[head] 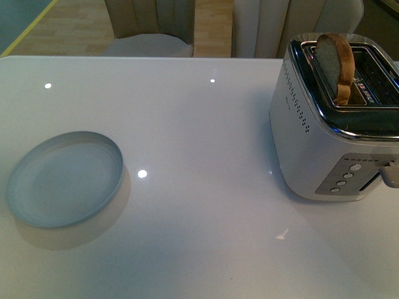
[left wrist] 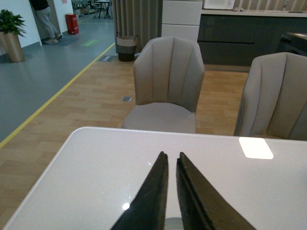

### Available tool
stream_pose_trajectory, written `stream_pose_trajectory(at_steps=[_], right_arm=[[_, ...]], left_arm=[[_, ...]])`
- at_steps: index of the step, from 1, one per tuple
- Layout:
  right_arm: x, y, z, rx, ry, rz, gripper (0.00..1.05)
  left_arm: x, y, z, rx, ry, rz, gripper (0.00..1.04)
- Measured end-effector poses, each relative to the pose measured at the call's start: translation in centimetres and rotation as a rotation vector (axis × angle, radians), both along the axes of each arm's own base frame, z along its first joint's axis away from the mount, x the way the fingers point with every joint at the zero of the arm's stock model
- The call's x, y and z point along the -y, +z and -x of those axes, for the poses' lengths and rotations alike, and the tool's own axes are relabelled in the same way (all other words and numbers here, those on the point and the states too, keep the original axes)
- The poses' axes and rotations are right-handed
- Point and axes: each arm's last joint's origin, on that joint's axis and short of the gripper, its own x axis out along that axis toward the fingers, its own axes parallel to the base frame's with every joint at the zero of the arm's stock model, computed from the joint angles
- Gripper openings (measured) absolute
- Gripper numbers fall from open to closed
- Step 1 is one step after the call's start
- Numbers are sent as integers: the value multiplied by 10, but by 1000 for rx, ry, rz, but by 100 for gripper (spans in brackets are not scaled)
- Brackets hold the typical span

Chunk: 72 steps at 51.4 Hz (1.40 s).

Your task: Left arm holds plate, right arm toasts bread

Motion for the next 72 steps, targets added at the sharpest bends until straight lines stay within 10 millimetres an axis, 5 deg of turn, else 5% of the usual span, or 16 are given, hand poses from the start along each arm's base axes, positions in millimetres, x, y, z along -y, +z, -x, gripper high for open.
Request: stream_pose_trajectory(at_steps=[37,72], right_arm=[[0,0,0,0,0,0,96],[0,0,0,0,0,0,96]], left_arm=[[25,-11,66,5,-2,2,3],[25,-4,93,29,-2,1,3]])
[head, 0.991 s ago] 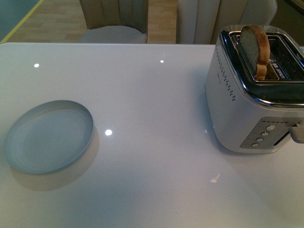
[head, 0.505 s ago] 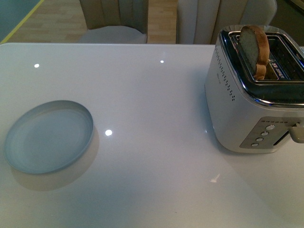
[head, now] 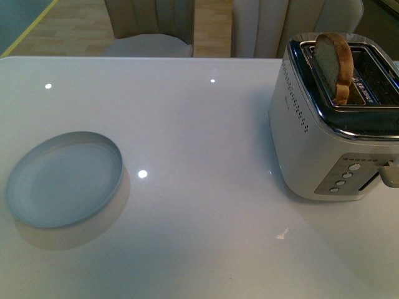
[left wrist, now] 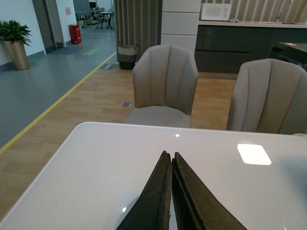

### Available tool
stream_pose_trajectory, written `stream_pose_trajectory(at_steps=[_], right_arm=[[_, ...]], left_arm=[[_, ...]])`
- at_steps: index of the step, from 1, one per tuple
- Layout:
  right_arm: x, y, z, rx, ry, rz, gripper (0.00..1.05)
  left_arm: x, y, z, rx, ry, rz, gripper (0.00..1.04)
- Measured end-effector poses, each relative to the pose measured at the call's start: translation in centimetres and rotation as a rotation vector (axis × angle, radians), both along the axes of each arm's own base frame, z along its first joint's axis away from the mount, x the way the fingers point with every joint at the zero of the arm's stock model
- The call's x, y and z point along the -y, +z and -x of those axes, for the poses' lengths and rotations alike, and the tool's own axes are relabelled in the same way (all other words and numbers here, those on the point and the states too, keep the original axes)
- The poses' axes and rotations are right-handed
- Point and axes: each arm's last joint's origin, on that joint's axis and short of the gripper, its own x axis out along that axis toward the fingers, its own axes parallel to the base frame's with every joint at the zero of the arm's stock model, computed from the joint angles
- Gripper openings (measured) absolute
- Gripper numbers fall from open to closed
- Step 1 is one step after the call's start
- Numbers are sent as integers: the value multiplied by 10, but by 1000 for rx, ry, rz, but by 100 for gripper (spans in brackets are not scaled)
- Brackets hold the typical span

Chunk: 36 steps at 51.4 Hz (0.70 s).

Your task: Left arm holds plate, right arm toasts bread

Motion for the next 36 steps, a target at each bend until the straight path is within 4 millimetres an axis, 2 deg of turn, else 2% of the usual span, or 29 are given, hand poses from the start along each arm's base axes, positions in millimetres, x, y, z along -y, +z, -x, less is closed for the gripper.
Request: stream_pose_trajectory(at_steps=[16,24,36], right_arm=[[0,0,0,0,0,0,96],[0,0,0,0,0,0,96],[0,0,0,0,0,0,96]], left_arm=[[0,0,5,0,0,0,3],[0,-3,15,-10,0,0,3],[0,-3,16,-5,0,0,3]])
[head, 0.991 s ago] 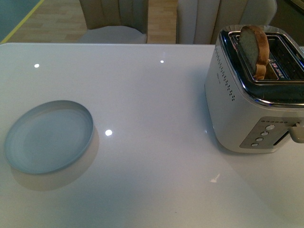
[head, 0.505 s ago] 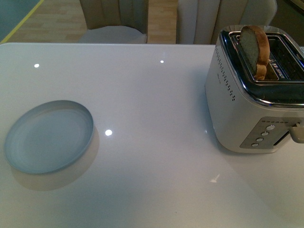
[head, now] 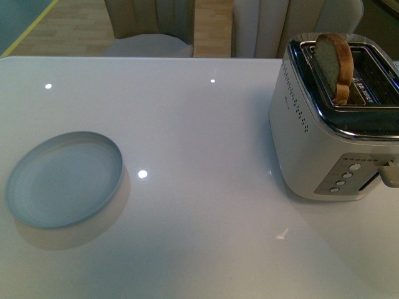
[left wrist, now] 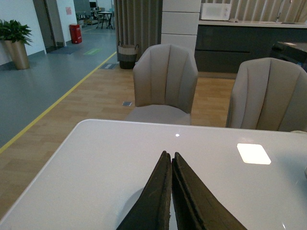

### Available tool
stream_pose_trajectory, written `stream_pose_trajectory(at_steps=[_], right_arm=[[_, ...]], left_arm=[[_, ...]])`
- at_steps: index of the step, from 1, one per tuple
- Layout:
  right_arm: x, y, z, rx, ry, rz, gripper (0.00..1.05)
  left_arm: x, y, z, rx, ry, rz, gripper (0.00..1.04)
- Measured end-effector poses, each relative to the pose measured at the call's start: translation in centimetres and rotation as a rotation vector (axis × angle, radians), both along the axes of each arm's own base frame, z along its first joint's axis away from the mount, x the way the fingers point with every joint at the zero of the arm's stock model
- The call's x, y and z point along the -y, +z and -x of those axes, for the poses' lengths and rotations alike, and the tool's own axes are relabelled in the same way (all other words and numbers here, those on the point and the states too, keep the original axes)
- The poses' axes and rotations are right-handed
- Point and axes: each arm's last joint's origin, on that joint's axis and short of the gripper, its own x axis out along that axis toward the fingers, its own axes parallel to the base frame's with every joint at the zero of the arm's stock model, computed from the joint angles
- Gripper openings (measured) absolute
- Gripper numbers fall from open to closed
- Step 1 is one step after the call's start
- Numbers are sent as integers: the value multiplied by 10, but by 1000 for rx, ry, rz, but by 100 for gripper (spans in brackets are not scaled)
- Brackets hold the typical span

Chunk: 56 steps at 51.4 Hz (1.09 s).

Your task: Left arm holds plate, right arm toasts bread

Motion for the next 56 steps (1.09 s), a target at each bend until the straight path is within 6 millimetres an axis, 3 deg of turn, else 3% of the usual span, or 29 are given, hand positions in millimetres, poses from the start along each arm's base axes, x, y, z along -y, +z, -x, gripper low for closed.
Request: stream_pose_trajectory(at_steps=[1,18,24,56], right_arm=[[0,0,0,0,0,0,96],[0,0,0,0,0,0,96],[0,0,0,0,0,0,96],[0,0,0,0,0,0,96]], left_arm=[[0,0,0,0,0,1,4],[0,0,0,0,0,0,80],[0,0,0,0,0,0,98],[0,0,0,0,0,0,98]])
